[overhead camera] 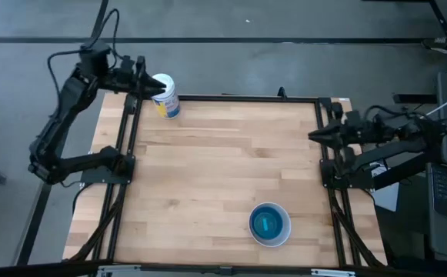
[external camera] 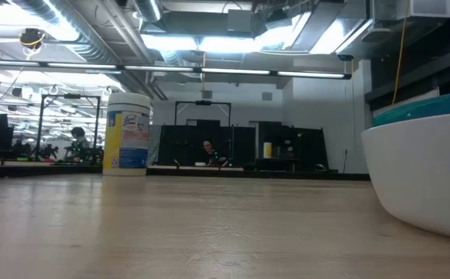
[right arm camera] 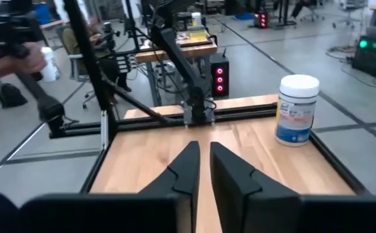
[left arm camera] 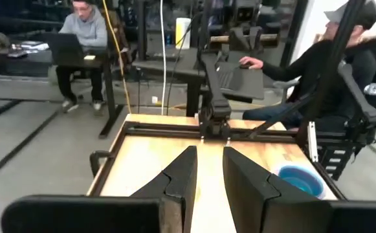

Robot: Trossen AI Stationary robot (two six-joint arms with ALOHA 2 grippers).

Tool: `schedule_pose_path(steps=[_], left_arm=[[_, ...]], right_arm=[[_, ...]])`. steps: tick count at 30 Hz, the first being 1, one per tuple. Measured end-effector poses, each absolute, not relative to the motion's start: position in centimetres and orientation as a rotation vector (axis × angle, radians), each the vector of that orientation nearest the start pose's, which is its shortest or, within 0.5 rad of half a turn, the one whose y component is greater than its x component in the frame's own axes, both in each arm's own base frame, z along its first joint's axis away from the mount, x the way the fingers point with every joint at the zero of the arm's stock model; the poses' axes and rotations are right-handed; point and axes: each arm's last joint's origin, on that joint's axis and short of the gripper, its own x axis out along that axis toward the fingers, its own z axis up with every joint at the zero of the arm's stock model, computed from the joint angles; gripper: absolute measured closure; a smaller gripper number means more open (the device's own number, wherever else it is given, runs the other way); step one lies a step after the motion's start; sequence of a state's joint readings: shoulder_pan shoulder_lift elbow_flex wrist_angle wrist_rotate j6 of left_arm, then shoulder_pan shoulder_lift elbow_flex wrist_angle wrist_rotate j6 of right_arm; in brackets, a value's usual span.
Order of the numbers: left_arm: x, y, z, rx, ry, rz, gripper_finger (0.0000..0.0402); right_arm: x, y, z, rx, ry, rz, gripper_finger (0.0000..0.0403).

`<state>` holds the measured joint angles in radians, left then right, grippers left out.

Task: Nest bowls inside each other
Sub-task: Return to Home Position

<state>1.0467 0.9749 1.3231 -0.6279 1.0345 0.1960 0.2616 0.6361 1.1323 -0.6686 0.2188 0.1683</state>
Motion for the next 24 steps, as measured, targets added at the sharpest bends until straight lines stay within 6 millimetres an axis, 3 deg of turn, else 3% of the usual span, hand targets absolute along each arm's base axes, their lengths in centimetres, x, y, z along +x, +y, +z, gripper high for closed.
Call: schedule_pose_path(steps=[6, 10, 13, 15, 18, 24], left_arm=[[10.5, 14.3, 40.6, -0.047, 0.057, -0.011, 0.0332], [10.2, 13.9, 37.0, -0.004, 0.003, 0.041, 0.0332], [9.8, 13.1, 33.3, -0.011, -0.073, 0.075, 0.0332], [9.5, 12.3, 30.7, -0.020, -0.156, 0.087, 0.0332], [8.9, 10.8, 28.0, 0.019, -0.292, 0.099, 0.0332], [8.9, 9.7, 23.1, -0.043, -0.275, 0.112, 0.0332]], right_arm=[[5.1, 0.8, 35.4, 0.120, 0.136, 0.080, 0.0374], [4.6, 0.7, 30.0, 0.147, 0.144, 0.098, 0.0372], [5.0, 0.8, 26.4, 0.180, 0.143, 0.100, 0.0369], [5.1, 0.9, 26.2, 0.177, 0.041, 0.132, 0.0369], [5.1, 0.9, 25.8, 0.173, 0.037, 0.121, 0.0372], [5.9, 1.0, 25.3, 0.217, 0.042, 0.102, 0.0377]])
